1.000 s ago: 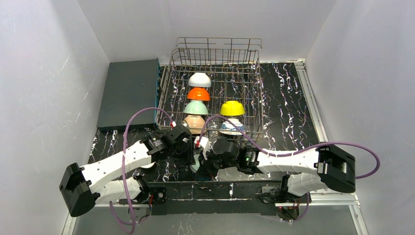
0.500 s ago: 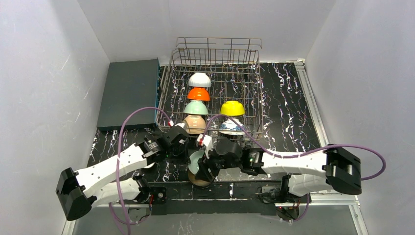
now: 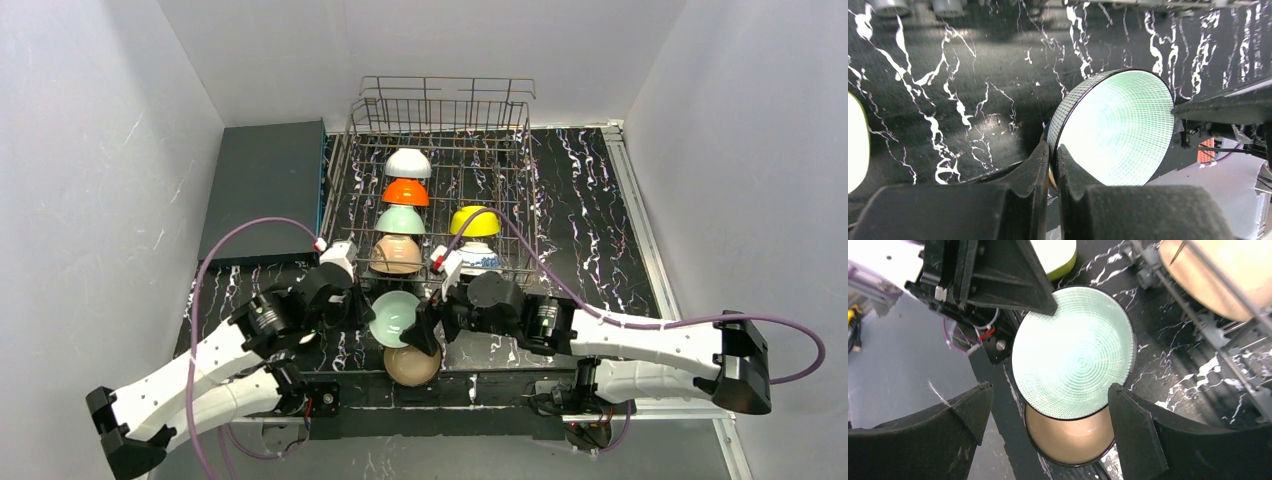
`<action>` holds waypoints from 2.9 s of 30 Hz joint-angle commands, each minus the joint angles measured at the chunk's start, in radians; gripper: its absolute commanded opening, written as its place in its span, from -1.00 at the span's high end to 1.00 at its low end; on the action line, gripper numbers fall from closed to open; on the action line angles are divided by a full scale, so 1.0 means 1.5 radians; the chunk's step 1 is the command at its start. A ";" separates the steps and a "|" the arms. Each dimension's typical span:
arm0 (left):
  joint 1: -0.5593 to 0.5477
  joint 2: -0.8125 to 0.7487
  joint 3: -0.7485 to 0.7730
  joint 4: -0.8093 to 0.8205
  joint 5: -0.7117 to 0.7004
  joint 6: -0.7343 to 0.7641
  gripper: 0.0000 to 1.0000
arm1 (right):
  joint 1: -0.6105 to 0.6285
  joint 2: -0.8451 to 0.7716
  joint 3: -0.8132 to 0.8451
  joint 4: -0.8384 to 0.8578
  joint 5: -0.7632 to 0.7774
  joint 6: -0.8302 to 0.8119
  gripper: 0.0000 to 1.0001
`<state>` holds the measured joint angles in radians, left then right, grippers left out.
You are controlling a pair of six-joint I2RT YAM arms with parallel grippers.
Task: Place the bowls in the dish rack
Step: Pick up the bowl from the center of the board.
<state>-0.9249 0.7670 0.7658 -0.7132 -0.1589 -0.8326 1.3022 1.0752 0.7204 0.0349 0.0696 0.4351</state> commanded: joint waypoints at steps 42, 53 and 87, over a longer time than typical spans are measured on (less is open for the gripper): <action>0.002 0.029 0.181 0.230 -0.112 0.230 1.00 | -0.457 0.110 0.056 0.301 -0.612 0.311 -0.96; 0.002 0.075 0.205 0.226 -0.098 0.247 1.00 | -0.456 0.150 0.058 0.454 -0.658 0.417 -0.17; 0.016 0.068 0.183 0.233 -0.068 0.289 1.00 | -0.457 0.134 0.091 0.382 -0.712 0.381 0.26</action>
<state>-0.8978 0.8555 1.0496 -0.3260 -0.3046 -0.3771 0.6102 1.3247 0.7727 0.5373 -0.9668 1.0943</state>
